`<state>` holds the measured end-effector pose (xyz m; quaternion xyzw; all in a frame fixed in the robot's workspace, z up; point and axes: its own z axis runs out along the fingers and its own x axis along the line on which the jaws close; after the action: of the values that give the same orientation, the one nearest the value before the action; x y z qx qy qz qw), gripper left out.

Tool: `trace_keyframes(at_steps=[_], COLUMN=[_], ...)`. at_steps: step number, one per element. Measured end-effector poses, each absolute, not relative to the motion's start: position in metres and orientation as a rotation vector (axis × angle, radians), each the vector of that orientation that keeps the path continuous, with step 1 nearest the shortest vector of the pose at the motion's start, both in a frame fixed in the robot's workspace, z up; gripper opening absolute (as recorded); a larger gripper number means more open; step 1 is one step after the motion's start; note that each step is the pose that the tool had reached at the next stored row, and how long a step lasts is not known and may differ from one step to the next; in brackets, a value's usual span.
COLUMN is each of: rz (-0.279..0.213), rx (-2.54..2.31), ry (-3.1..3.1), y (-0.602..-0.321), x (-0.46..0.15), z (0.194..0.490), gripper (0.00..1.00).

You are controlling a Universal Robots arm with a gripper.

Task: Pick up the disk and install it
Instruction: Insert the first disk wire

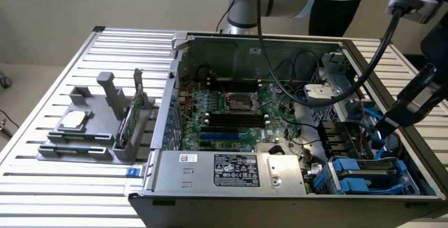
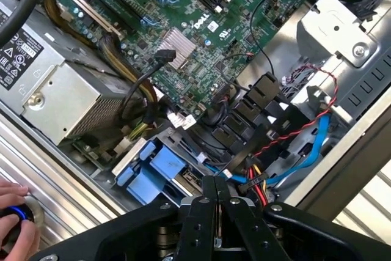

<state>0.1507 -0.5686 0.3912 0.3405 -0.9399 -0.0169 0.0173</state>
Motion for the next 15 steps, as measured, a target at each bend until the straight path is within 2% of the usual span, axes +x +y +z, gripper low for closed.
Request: trace_keyframes(at_steps=[15], rz=[-0.062], rx=[0.827], ry=[-2.998], y=[-0.5686], x=[0.1517], z=[0.3901], gripper=[0.13])
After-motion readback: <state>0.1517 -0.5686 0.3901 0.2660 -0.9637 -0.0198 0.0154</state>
